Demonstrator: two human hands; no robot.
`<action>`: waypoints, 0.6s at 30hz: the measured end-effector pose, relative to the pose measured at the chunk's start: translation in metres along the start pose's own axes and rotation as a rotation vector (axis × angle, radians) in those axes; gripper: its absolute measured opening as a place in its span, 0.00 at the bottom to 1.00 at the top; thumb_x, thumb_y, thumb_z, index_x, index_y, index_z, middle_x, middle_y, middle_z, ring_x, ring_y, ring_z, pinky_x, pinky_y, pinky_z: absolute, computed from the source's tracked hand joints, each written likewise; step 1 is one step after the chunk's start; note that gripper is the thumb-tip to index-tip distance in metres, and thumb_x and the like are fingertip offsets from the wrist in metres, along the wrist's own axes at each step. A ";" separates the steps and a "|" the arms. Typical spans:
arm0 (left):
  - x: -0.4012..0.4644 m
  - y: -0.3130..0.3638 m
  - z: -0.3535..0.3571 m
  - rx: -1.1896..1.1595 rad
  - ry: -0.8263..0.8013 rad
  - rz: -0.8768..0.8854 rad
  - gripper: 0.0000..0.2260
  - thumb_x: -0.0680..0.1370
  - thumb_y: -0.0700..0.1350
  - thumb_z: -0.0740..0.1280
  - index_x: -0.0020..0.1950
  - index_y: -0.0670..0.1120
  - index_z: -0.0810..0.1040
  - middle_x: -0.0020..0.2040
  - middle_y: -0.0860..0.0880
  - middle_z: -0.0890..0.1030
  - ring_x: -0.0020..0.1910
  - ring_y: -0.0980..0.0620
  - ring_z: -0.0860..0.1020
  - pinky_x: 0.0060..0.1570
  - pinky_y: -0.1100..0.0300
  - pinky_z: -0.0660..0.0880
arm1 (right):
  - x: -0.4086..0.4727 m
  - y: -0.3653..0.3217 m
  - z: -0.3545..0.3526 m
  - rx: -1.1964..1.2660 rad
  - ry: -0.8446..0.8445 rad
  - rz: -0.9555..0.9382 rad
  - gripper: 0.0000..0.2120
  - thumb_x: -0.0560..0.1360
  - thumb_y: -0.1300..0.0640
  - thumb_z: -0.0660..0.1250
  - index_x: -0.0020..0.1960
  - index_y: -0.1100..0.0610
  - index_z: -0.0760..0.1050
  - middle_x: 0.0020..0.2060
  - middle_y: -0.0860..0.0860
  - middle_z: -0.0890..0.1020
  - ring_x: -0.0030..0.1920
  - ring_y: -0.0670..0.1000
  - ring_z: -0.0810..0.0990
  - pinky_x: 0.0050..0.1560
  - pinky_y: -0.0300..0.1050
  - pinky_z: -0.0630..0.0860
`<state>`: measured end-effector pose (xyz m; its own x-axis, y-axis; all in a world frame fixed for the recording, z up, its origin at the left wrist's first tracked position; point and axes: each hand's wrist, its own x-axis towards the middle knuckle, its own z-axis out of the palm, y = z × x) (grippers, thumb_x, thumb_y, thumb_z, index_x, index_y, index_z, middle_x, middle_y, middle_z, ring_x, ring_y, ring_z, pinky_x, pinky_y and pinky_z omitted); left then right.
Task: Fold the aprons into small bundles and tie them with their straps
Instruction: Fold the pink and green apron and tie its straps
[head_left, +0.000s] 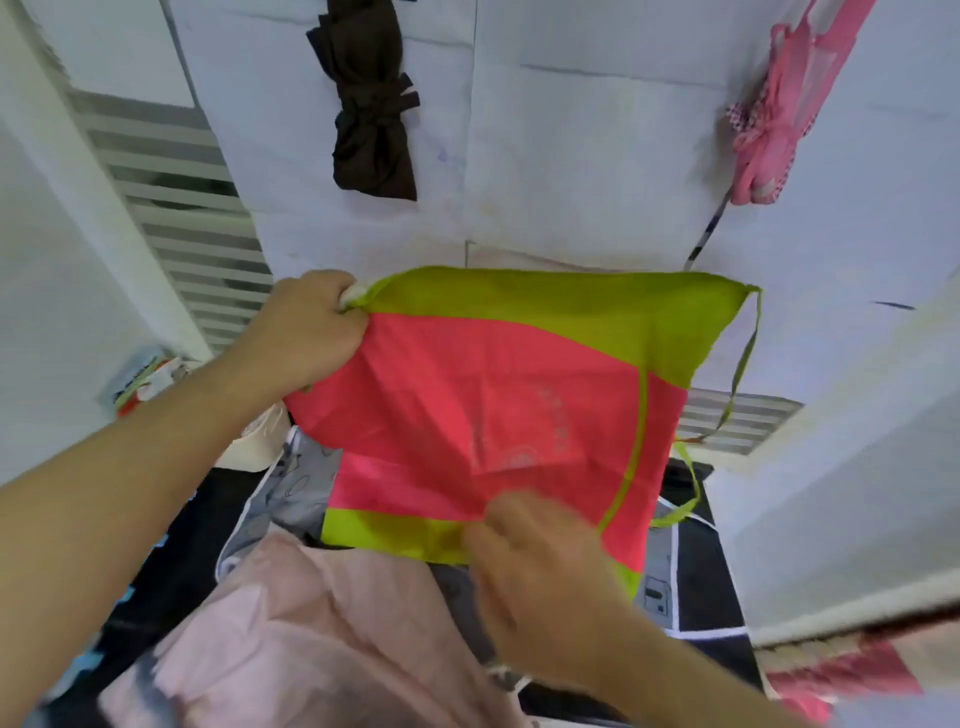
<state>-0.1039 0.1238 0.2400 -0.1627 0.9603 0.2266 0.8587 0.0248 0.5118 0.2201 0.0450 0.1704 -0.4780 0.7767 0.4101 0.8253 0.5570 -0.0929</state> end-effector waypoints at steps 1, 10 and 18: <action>-0.004 -0.006 0.010 -0.013 -0.005 -0.029 0.09 0.78 0.40 0.62 0.37 0.42 0.72 0.35 0.42 0.76 0.35 0.44 0.75 0.31 0.54 0.63 | -0.035 -0.027 0.054 -0.099 -0.216 -0.201 0.17 0.78 0.47 0.59 0.63 0.51 0.76 0.62 0.55 0.75 0.58 0.63 0.77 0.52 0.59 0.75; -0.023 -0.045 0.043 -0.082 -0.047 -0.089 0.08 0.79 0.41 0.62 0.47 0.51 0.80 0.40 0.53 0.79 0.41 0.55 0.77 0.38 0.56 0.71 | -0.138 -0.093 0.294 0.117 -0.940 0.399 0.33 0.44 0.42 0.80 0.50 0.38 0.83 0.63 0.62 0.80 0.60 0.64 0.79 0.46 0.53 0.85; -0.037 -0.079 0.060 -0.020 -0.274 0.032 0.06 0.79 0.42 0.65 0.49 0.53 0.79 0.39 0.53 0.80 0.39 0.54 0.77 0.36 0.59 0.67 | -0.104 -0.073 0.294 0.102 -0.929 0.485 0.26 0.82 0.66 0.56 0.78 0.62 0.55 0.68 0.58 0.77 0.66 0.58 0.79 0.54 0.52 0.75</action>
<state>-0.1366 0.1025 0.1417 0.0037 0.9999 0.0117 0.8512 -0.0093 0.5248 0.1209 0.0098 -0.1321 -0.1814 0.8191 -0.5442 0.9813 0.1146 -0.1545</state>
